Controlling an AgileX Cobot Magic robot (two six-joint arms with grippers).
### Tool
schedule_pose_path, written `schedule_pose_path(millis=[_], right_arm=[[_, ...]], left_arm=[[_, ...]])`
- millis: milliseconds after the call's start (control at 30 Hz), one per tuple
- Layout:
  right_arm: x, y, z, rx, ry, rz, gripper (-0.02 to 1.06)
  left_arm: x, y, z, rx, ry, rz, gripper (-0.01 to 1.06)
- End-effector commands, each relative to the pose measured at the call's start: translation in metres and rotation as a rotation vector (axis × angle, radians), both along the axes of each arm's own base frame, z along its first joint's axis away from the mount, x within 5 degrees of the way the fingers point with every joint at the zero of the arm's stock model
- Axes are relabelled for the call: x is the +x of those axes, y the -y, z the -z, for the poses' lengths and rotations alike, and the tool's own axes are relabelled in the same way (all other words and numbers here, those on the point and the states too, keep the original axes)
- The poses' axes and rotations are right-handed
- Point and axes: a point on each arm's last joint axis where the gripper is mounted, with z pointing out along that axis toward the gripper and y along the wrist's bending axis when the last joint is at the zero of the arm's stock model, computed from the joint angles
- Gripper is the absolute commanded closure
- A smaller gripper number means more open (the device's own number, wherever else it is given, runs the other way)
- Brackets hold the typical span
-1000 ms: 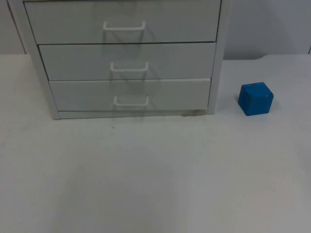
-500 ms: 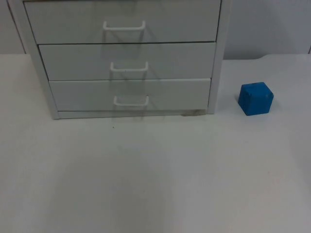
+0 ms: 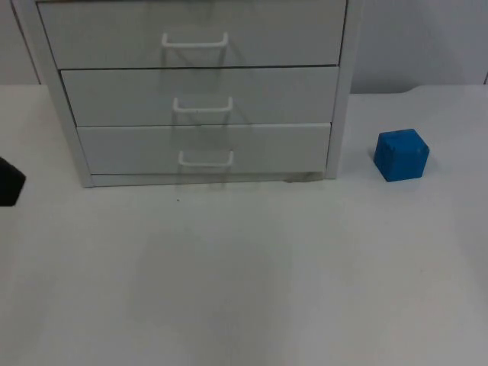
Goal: Open the drawer with the left hand, place the block into the drawer with the right hand, then close the drawer with the left hand.
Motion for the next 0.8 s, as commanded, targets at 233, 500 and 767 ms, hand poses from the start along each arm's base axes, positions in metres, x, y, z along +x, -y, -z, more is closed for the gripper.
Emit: schedule_pose_path(millis=[233,500,767], right_arm=[[0.001,0.001,-0.003,0.001,0.024,0.005,0.00],[0.001,0.001,-0.002,0.001,0.024,0.005,0.00],[0.002,0.001,-0.003,0.002,0.028,0.005,0.00]], left_arm=[[0.022,0.063,0.032,0.422,0.110,0.481,0.30],[0.049,0.103,0.071,0.682,0.315,0.698,0.30],[0.078,0.121,0.118,0.827,0.390,0.806,0.30]])
